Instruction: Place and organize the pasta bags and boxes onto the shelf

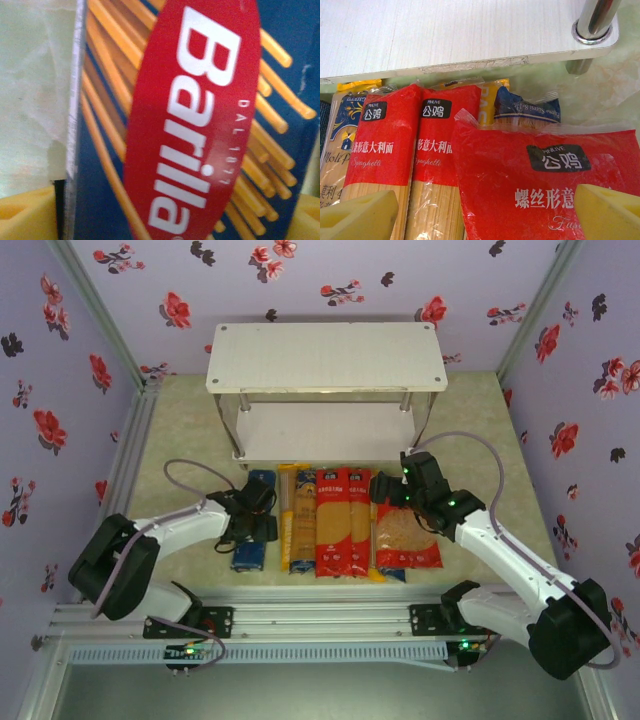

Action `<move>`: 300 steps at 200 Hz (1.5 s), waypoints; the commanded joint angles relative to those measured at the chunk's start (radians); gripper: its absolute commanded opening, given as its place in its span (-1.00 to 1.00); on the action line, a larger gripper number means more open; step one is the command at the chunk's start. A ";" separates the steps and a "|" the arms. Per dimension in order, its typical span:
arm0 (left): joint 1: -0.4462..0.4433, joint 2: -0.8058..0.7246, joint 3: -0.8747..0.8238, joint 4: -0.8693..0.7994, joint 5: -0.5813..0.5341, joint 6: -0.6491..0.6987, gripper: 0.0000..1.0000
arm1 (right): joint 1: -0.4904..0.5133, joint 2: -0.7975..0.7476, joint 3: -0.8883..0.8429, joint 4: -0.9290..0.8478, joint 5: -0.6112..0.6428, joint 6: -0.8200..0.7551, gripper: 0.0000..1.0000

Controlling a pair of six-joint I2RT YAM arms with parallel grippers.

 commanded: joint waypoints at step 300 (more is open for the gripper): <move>0.212 0.062 0.529 0.046 0.159 0.323 -0.86 | 0.005 0.050 0.084 0.041 0.008 -0.022 0.84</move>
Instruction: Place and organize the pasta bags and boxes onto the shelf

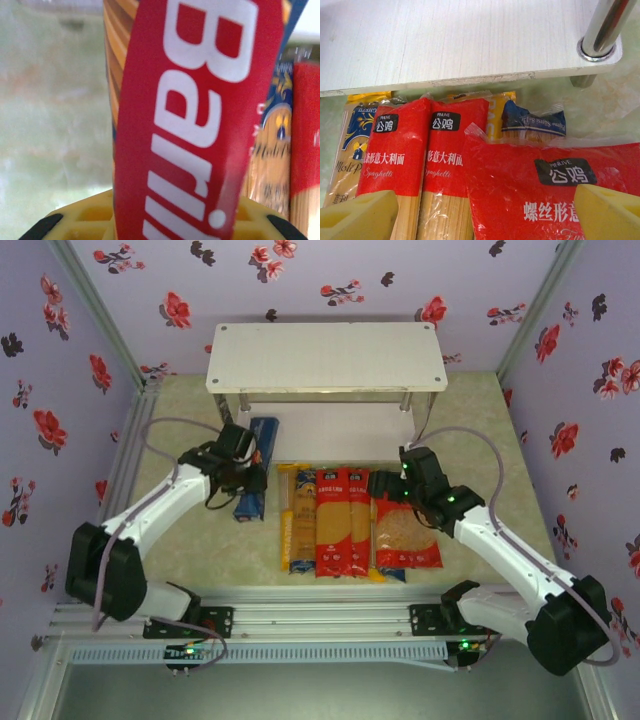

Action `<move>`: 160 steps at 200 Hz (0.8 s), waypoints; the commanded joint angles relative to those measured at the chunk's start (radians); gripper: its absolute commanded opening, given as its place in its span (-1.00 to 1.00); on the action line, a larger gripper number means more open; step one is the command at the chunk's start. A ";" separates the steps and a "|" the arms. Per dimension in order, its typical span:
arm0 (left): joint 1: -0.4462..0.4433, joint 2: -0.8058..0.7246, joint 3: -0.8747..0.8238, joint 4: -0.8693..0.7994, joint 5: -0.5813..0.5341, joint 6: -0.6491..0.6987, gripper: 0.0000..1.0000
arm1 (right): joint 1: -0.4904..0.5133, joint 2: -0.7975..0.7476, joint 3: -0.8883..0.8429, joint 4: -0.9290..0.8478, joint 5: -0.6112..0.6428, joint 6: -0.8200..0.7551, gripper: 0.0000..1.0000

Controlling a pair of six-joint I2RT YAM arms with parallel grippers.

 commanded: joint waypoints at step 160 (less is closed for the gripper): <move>0.015 0.267 0.166 0.532 -0.170 0.050 -0.84 | 0.006 0.136 0.107 0.047 -0.007 -0.060 0.85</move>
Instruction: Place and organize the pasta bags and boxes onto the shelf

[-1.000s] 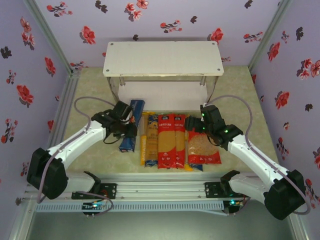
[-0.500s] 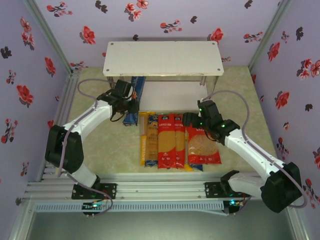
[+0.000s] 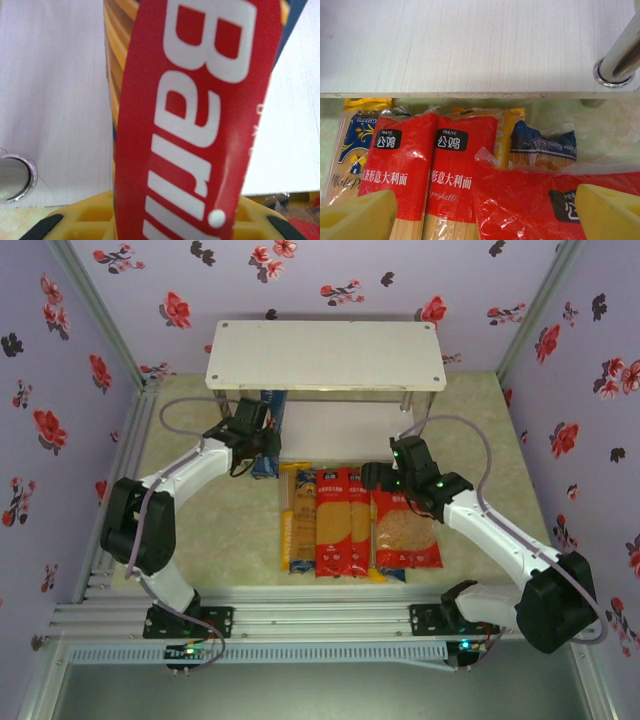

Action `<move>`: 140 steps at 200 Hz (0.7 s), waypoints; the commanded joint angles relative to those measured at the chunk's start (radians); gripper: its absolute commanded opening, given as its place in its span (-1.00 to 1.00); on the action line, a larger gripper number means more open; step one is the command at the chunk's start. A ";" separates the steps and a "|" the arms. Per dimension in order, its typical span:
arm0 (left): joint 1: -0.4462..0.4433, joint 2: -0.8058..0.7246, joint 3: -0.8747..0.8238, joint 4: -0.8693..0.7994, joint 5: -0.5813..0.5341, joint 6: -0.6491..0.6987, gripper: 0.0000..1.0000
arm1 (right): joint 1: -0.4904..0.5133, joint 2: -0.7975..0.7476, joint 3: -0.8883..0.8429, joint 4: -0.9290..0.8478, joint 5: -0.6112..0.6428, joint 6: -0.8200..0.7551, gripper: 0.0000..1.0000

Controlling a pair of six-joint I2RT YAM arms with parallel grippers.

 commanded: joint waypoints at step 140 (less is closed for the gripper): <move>-0.002 0.131 -0.002 0.270 -0.119 0.011 0.12 | 0.006 0.006 0.026 -0.004 0.014 -0.020 0.86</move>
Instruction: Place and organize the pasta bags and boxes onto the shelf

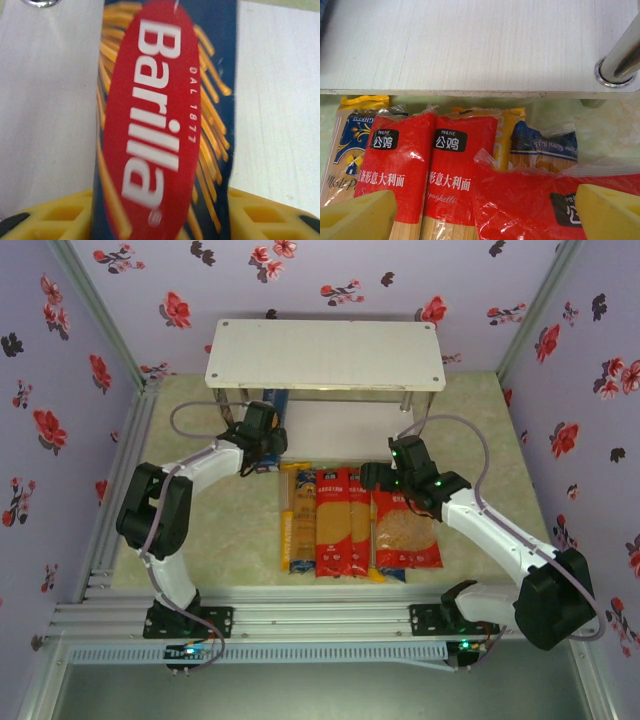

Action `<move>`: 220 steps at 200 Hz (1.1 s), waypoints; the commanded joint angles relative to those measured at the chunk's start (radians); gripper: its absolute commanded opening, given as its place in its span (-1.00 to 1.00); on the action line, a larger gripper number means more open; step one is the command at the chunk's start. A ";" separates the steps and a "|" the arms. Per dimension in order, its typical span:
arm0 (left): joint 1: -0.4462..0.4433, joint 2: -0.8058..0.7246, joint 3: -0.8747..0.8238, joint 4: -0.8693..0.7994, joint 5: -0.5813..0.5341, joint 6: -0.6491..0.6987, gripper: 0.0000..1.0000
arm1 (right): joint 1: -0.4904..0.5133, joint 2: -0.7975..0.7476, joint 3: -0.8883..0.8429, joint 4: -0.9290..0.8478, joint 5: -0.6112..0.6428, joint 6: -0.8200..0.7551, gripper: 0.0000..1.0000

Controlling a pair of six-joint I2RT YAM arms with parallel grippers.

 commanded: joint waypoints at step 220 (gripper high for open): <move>-0.129 -0.139 -0.009 -0.007 0.086 0.043 0.24 | 0.005 -0.047 0.007 -0.017 0.015 0.005 0.86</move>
